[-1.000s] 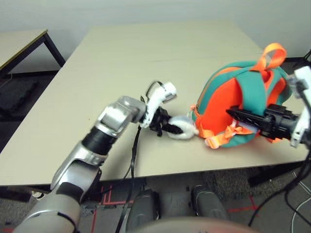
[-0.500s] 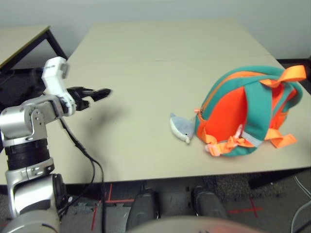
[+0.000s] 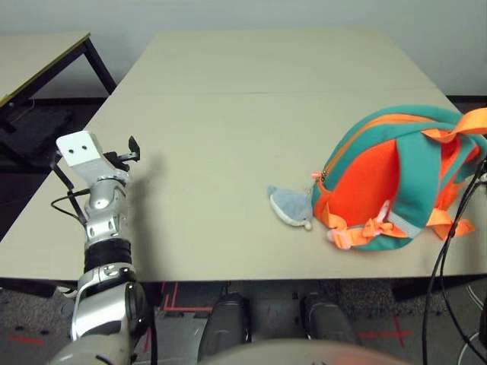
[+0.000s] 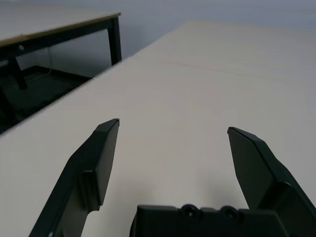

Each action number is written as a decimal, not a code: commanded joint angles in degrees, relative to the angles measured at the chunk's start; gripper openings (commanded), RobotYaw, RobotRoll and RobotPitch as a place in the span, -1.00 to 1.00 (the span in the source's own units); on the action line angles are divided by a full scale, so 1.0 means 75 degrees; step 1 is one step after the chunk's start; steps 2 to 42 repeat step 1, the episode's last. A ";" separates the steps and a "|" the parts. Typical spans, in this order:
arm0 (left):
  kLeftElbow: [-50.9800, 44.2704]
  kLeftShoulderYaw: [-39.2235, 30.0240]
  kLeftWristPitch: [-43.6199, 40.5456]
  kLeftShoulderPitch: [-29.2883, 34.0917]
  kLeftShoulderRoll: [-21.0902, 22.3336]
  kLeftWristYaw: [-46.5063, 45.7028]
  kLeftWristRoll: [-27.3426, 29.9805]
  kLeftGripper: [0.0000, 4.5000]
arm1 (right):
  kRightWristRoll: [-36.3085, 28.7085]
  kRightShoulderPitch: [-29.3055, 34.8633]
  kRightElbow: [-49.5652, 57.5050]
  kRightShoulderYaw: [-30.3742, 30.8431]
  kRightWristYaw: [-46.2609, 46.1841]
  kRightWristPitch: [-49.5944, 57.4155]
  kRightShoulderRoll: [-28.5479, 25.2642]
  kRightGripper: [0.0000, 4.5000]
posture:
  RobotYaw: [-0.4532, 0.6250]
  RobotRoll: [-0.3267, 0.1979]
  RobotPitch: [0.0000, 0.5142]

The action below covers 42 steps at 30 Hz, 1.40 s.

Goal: Put the pencil case into the backpack and zip it.

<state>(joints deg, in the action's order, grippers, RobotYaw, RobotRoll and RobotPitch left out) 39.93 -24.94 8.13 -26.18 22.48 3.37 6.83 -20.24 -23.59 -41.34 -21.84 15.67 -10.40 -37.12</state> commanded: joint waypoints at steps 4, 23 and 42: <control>0.0424 0.0216 0.0104 -0.0018 -0.0135 -0.0065 -0.0015 1.00 | 0.0189 0.0252 -0.0249 0.0028 0.0342 -0.0288 0.0170 0.98 | -0.20 0.25 -0.80; 0.0424 0.0216 0.0104 -0.0018 -0.0135 -0.0065 -0.0015 1.00 | 0.0189 0.0252 -0.0249 0.0028 0.0342 -0.0288 0.0170 0.98 | -0.20 0.25 -0.80; 0.0424 0.0216 0.0104 -0.0018 -0.0135 -0.0065 -0.0015 1.00 | 0.0189 0.0252 -0.0249 0.0028 0.0342 -0.0288 0.0170 0.98 | -0.20 0.25 -0.80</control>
